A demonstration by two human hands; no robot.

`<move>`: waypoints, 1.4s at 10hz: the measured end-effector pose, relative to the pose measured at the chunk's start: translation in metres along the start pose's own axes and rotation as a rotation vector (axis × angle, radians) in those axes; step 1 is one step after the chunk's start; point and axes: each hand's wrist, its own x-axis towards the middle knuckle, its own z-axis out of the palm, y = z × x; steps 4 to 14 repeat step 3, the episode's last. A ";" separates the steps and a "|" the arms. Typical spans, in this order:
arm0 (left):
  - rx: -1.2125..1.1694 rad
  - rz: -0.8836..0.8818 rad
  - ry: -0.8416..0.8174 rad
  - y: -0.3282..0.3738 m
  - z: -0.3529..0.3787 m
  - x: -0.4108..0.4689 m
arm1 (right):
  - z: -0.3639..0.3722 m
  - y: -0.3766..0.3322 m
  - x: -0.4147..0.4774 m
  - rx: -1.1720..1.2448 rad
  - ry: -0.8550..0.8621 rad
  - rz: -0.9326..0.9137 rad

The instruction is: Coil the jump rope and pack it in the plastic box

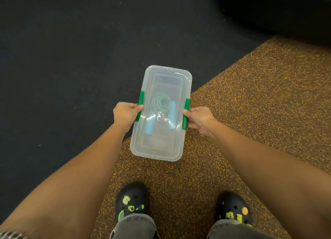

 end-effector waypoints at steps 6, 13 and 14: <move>0.185 0.070 -0.062 0.006 -0.003 -0.010 | 0.000 0.000 -0.001 -0.077 -0.014 -0.013; 0.185 0.070 -0.062 0.006 -0.003 -0.010 | 0.000 0.000 -0.001 -0.077 -0.014 -0.013; 0.185 0.070 -0.062 0.006 -0.003 -0.010 | 0.000 0.000 -0.001 -0.077 -0.014 -0.013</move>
